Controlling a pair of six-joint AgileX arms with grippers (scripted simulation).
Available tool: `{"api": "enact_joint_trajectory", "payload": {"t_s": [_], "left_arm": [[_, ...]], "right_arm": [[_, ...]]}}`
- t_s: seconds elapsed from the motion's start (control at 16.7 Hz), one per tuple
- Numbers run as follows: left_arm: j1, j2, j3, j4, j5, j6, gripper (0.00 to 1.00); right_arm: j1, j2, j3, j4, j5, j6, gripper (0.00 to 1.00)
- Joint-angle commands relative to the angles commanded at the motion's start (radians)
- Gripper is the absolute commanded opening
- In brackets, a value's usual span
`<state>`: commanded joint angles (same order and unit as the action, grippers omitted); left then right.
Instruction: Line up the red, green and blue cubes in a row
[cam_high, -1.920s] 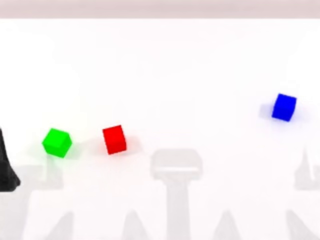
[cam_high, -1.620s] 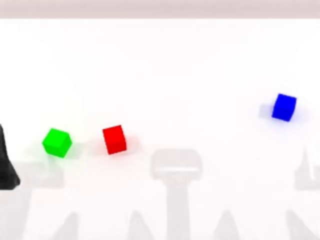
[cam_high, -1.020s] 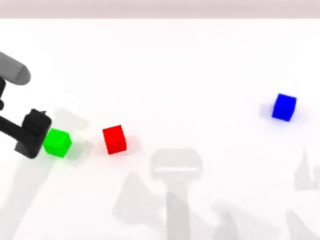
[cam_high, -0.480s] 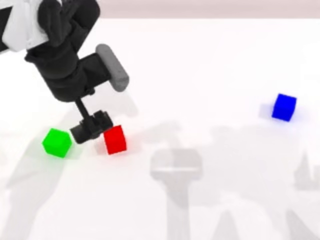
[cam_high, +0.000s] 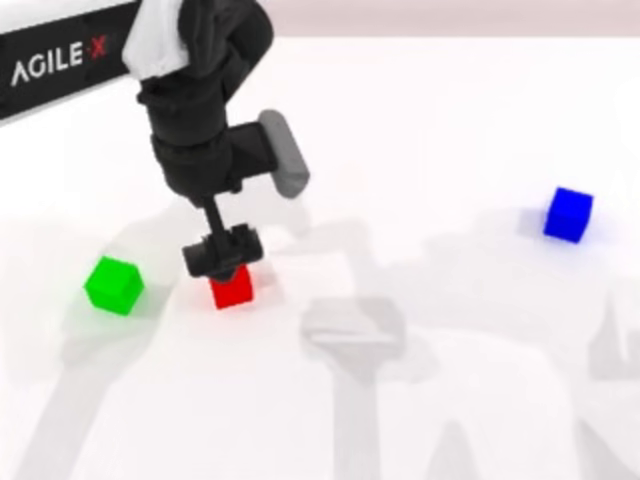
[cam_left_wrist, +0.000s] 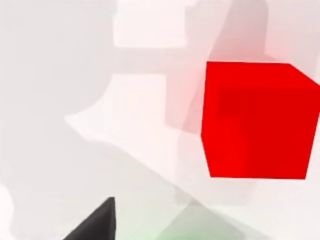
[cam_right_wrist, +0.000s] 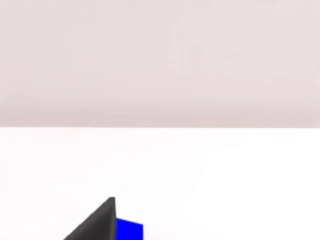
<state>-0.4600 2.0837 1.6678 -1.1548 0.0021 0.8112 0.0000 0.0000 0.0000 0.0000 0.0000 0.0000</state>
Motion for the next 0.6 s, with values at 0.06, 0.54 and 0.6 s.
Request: {"api": "enact_joint_trajectory", "payload": {"t_s": [0.06, 0.54, 0.6], "left_arm": [[0.0, 0.0, 0.0, 0.0, 0.0, 0.0, 1.0], [0.002, 0.039, -0.077, 0.116, 0.0, 0.002, 1.0], [0.002, 0.055, -0.103, 0.162, 0.0, 0.002, 1.0]], "right_arm": [[0.0, 0.0, 0.0, 0.0, 0.0, 0.0, 1.0], [0.0, 0.0, 0.0, 0.0, 0.0, 0.0, 1.0], [0.0, 0.0, 0.0, 0.0, 0.0, 0.0, 1.0]]}}
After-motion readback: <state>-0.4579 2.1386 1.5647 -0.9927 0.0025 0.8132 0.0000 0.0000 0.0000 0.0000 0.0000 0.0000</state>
